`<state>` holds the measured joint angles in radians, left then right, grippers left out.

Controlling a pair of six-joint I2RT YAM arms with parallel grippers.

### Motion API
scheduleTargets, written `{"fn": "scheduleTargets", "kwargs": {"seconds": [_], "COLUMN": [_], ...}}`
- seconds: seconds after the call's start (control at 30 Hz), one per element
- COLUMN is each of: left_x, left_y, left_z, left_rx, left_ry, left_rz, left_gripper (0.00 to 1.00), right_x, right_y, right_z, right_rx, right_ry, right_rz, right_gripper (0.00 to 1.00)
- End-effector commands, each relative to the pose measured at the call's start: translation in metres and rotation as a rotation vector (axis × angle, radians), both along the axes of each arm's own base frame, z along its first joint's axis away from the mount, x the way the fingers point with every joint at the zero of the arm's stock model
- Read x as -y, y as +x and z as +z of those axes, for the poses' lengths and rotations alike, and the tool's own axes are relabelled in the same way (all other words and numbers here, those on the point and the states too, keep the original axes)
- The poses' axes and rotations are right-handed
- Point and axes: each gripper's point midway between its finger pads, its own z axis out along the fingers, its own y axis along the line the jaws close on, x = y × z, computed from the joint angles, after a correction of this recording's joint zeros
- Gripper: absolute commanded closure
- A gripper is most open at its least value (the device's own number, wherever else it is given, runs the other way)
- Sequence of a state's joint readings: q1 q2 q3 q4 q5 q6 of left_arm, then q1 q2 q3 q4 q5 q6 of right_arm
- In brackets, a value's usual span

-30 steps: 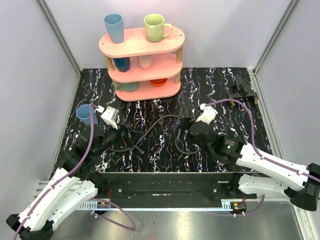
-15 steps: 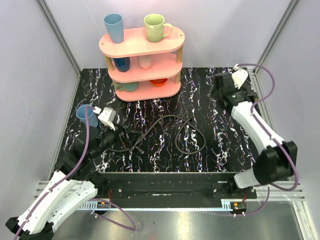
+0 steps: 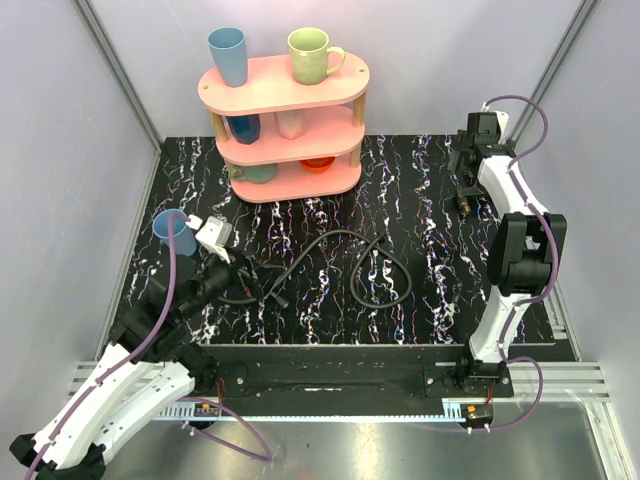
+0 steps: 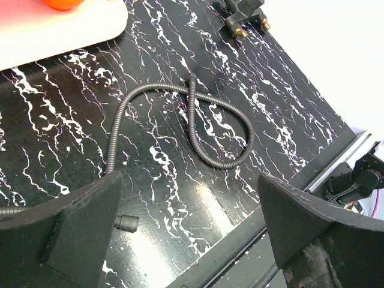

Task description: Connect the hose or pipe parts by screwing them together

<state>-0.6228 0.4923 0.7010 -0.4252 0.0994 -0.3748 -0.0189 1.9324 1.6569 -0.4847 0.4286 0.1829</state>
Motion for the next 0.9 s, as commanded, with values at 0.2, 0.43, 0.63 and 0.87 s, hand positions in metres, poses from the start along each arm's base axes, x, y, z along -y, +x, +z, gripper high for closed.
{"fn": "scheduleTargets", "kwargs": {"seconds": [0.2, 0.43, 0.63, 0.87], "left_x": [0.003, 0.003, 0.003, 0.003], "left_y": [0.004, 0.008, 0.013, 0.015], "left_z": [0.014, 0.009, 0.007, 0.008], "left_rx": [0.031, 0.017, 0.012, 0.021], "left_ry": [-0.027, -0.012, 0.003, 0.004], "left_rz": [0.007, 0.019, 0.031, 0.037], "left_gripper": [0.01, 0.01, 0.01, 0.01], "right_x": [0.026, 0.032, 0.043, 0.027], "right_y": [0.055, 0.072, 0.082, 0.081], "right_z": [0.035, 0.008, -0.005, -0.003], "right_rx": [0.028, -0.039, -0.086, -0.060], "right_ry": [-0.251, -0.306, -0.380, -0.379], "right_rz": [0.272, 0.311, 0.313, 0.442], "right_gripper": [0.00, 0.09, 0.26, 0.75]}}
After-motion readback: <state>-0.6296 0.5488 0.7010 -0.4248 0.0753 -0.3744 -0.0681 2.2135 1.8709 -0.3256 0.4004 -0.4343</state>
